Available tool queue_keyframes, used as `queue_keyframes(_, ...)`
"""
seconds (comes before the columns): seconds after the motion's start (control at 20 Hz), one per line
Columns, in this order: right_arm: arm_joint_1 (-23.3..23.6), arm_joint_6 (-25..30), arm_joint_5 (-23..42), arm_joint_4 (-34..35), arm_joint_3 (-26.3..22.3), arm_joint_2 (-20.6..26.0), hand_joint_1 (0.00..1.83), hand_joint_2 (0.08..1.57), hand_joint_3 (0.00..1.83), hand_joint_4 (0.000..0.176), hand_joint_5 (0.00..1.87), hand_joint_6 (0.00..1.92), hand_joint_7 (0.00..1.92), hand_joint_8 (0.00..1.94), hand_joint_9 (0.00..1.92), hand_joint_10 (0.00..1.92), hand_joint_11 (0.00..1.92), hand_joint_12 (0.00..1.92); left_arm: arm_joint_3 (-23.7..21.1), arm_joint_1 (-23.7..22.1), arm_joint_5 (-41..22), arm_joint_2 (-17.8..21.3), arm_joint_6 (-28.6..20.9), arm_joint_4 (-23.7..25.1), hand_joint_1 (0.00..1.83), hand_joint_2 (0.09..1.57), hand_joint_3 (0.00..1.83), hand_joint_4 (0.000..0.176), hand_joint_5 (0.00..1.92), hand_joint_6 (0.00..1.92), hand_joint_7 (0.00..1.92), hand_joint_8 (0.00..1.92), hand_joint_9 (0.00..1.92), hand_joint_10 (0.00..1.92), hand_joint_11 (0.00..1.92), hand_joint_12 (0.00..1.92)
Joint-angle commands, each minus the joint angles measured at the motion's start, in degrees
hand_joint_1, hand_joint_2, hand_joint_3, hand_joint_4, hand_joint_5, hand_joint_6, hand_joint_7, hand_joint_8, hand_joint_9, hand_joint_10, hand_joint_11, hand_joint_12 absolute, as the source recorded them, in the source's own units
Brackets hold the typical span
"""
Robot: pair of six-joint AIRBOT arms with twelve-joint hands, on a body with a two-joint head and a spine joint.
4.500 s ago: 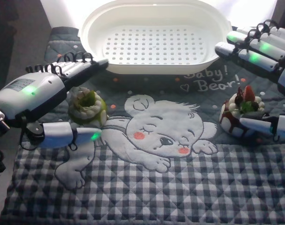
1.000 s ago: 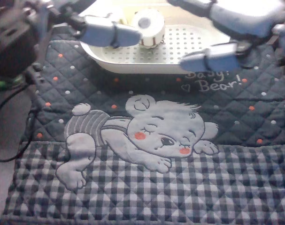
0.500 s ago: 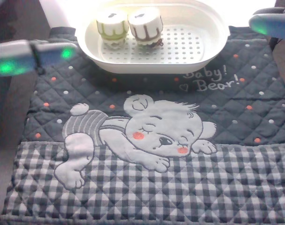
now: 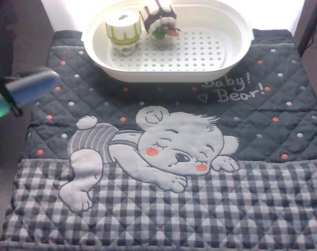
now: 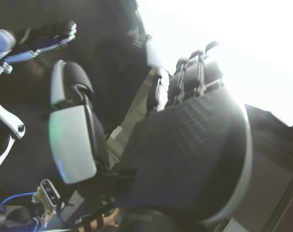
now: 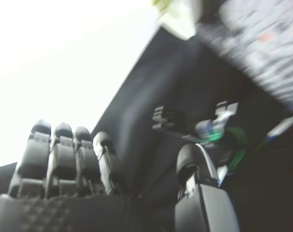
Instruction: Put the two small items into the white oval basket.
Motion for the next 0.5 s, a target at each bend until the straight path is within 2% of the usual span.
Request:
queue_keyframes(0.0,0.3,0.7,6.5,0.5,0.7,-0.2,0.4,1.24,0.02,0.0,0.0,0.0,0.0,0.0,0.02,0.01,0.02,0.02,0.0,0.1,-8.7,0.9,-0.4,-0.9,0.34,1.37,0.03,0.079,0.0,0.0,0.0,0.0,0.0,0.0,0.0,0.0)
queue_keyframes(0.1,-0.4,4.4,6.7,0.5,2.0,-0.9,0.4,1.25,0.01,0.0,0.0,0.0,0.0,0.0,0.06,0.02,0.07,0.05,-0.5,-0.2,-8.8,1.4,-0.1,0.4,0.3,1.4,0.02,0.08,0.0,0.0,0.0,0.0,0.0,0.0,0.0,0.0)
queue_keyframes(0.15,-0.8,5.3,7.3,0.4,2.1,-0.9,0.45,1.25,0.0,0.0,0.0,0.0,0.0,0.0,0.09,0.01,0.01,0.32,-0.5,-0.8,-8.9,1.6,0.0,1.2,0.43,1.4,0.01,0.082,0.03,0.01,0.0,0.0,0.0,0.0,0.0,0.0)
queue_keyframes(0.2,-1.2,5.4,8.1,0.3,2.0,-0.8,0.49,1.27,0.01,0.062,0.1,1.08,0.05,0.03,0.07,0.01,0.04,0.07,-0.8,-1.4,-8.9,2.1,0.2,2.1,0.48,1.33,0.0,0.065,0.19,0.1,0.17,0.02,0.1,0.02,0.0,0.0)
queue_keyframes(0.25,-1.4,5.4,8.4,0.3,2.2,-1.0,0.49,1.27,0.01,0.062,0.1,1.08,0.05,0.03,0.07,0.01,0.04,0.07,-1.0,-1.6,-8.9,2.4,0.7,2.6,0.48,1.33,0.0,0.065,0.19,0.1,0.17,0.02,0.1,0.02,0.0,0.0)
queue_keyframes(0.3,-1.4,5.4,8.6,0.3,2.4,-1.2,0.48,1.23,0.0,0.065,0.05,1.06,0.05,0.01,0.04,0.0,0.0,0.0,-1.2,-1.9,-8.9,2.7,1.5,3.1,0.54,1.28,0.0,0.11,0.28,0.13,0.02,0.0,0.0,0.0,0.01,0.01)
queue_keyframes(0.35,-1.6,5.4,9.0,0.3,2.4,-1.2,0.43,1.21,0.0,0.059,0.01,0.41,0.01,0.0,0.01,0.0,0.0,0.0,-1.5,-2.5,-8.9,3.3,2.2,4.1,0.55,1.25,0.0,0.124,0.23,0.05,0.0,0.0,0.0,0.0,0.0,0.28)
queue_keyframes(0.4,-1.8,5.4,9.6,0.6,2.4,-1.2,0.51,1.16,0.0,0.113,0.0,0.78,0.0,0.0,0.01,0.0,0.0,0.0,-1.9,-3.2,-8.9,4.1,2.8,5.0,0.62,1.24,0.0,0.143,0.35,0.08,0.03,0.01,0.03,0.01,0.0,0.18)
queue_keyframes(0.45,-2.3,5.7,10.4,0.6,2.4,-1.2,0.51,1.16,0.0,0.113,0.0,0.78,0.0,0.0,0.01,0.0,0.0,0.0,-2.1,-3.6,-8.9,4.7,3.1,5.6,0.62,1.24,0.0,0.143,0.35,0.08,0.03,0.01,0.03,0.01,0.0,0.18)
